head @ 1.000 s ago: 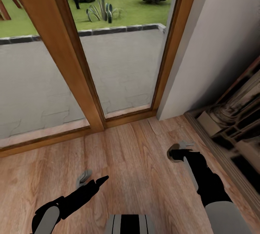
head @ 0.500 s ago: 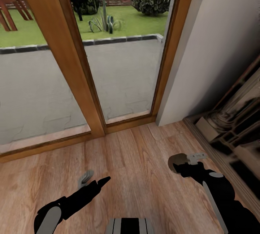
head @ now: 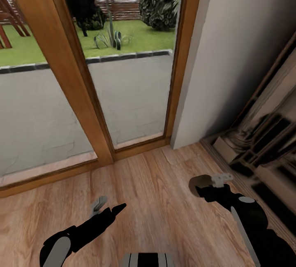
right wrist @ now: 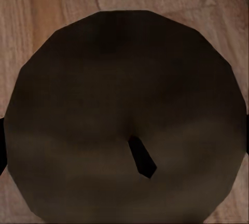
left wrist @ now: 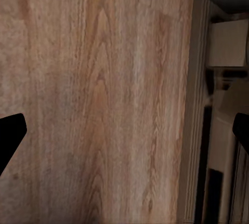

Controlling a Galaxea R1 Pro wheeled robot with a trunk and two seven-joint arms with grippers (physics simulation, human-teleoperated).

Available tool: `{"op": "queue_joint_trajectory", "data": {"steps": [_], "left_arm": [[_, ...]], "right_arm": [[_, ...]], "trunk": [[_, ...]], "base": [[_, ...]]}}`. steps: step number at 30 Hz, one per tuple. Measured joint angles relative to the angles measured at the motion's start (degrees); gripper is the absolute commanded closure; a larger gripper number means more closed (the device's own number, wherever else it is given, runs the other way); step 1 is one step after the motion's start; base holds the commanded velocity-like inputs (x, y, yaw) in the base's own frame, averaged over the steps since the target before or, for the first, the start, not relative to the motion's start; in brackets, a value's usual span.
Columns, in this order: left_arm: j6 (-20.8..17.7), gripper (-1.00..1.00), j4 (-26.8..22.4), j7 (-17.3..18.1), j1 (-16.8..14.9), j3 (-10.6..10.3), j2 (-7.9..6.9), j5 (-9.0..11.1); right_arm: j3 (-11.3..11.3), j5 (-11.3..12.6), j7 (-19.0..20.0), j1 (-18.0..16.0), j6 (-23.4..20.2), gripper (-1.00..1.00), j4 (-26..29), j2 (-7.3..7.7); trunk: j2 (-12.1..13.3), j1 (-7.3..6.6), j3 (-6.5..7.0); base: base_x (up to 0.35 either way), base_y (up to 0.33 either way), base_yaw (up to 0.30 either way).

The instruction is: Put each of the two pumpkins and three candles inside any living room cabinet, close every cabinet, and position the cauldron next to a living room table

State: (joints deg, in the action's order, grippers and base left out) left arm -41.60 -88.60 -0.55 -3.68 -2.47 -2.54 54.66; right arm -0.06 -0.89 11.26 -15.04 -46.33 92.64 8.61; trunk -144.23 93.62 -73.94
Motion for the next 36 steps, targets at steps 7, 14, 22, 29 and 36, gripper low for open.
{"op": "queue_joint_trajectory", "data": {"steps": [7, 14, 22, 29, 36], "left_arm": [[1.69, -1.00, 1.46, -0.07, -0.07, 0.00, -0.05, -0.08], [2.19, -1.00, 1.65, -0.08, -0.10, -0.87, -0.03, -0.06], [2.26, -1.00, 2.82, -0.03, -0.25, -1.10, 0.01, -0.01], [2.42, -1.00, 2.98, -0.06, -0.26, -1.11, 0.03, -0.02], [2.50, -1.00, 3.03, -0.11, -0.26, -1.11, 0.09, -0.04]], "right_arm": [[-5.64, 0.02, 21.30, -0.02, -0.25, 1.00, 0.05, 4.14], [-9.25, -0.12, 25.14, -0.51, -0.08, 1.00, 0.05, 4.45], [-9.44, -0.18, 25.29, -0.91, -0.08, 1.00, 0.04, 4.46], [-9.39, -0.22, 25.37, -1.00, 0.07, 1.00, 0.04, 4.47], [-9.37, -0.19, 25.39, -0.87, 0.36, 1.00, 0.04, 3.94]], "trunk": [[0.09, -0.18, 1.60], [0.19, -0.36, 3.36], [0.29, -0.57, 5.53], [0.39, -0.75, 7.45], [0.48, -0.93, 9.42]], "base": [[0.000, 0.000, -0.059], [0.000, 0.000, -0.245], [0.000, 0.000, -0.283], [0.000, 0.000, -0.284], [0.000, 0.000, -0.274]]}}
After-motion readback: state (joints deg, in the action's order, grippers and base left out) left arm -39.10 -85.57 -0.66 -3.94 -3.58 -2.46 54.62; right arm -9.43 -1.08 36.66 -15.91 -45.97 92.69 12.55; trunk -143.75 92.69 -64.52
